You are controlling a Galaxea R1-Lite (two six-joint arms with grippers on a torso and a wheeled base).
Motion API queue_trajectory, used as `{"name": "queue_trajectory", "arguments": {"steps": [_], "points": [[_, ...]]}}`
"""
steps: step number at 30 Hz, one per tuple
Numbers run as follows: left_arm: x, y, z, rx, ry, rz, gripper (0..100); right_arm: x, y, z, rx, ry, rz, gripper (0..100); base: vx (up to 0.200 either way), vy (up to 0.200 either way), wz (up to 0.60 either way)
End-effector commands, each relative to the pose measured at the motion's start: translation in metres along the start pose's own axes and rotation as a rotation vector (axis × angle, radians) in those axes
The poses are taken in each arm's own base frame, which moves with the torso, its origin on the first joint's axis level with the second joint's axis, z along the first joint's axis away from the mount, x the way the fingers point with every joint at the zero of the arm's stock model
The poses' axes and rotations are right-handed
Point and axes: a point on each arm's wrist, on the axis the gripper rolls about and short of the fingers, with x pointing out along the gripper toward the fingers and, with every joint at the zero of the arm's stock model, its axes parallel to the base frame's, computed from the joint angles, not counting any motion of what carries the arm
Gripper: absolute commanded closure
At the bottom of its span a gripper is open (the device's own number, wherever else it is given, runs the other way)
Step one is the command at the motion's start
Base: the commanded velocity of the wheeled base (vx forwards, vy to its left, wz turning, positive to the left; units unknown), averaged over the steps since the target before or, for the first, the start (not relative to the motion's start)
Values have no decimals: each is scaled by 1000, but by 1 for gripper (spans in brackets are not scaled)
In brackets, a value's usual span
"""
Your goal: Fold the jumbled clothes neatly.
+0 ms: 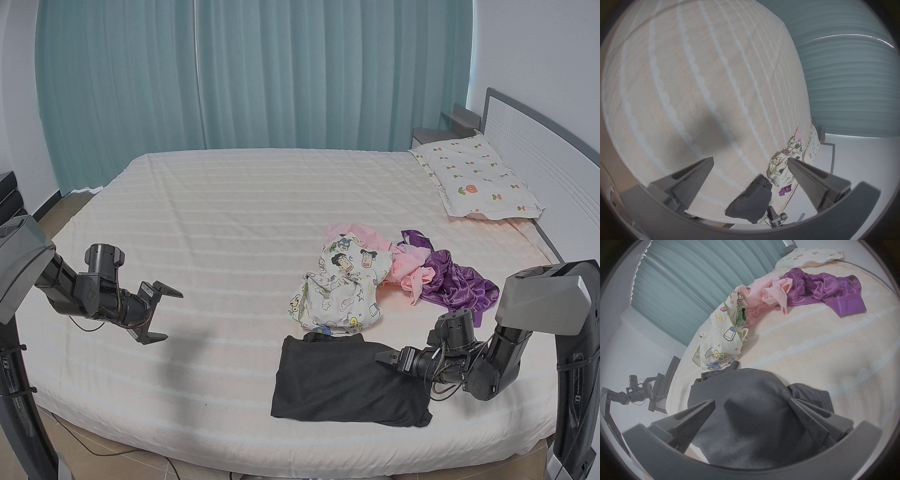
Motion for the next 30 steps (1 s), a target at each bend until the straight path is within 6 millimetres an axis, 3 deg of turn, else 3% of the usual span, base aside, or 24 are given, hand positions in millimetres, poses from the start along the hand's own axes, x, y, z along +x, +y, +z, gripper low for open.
{"name": "queue_trajectory", "arguments": {"steps": [1,3,7,14,30], "points": [[0,0,0,0,0,0,0,-5,2,7,7,-29,15,0,0,0,0],[0,0,0,0,0,0,0,-9,4,11,8,-44,23,0,0,0,0],[0,1,0,-1,1,1,0,-36,13,19,14,-88,77,0,0,0,0],[0,0,0,0,-1,-1,0,-51,15,-5,-42,2,170,0,0,0,0],[0,1,0,-1,1,1,0,-34,9,-48,-174,171,167,0,0,0,0]]}}
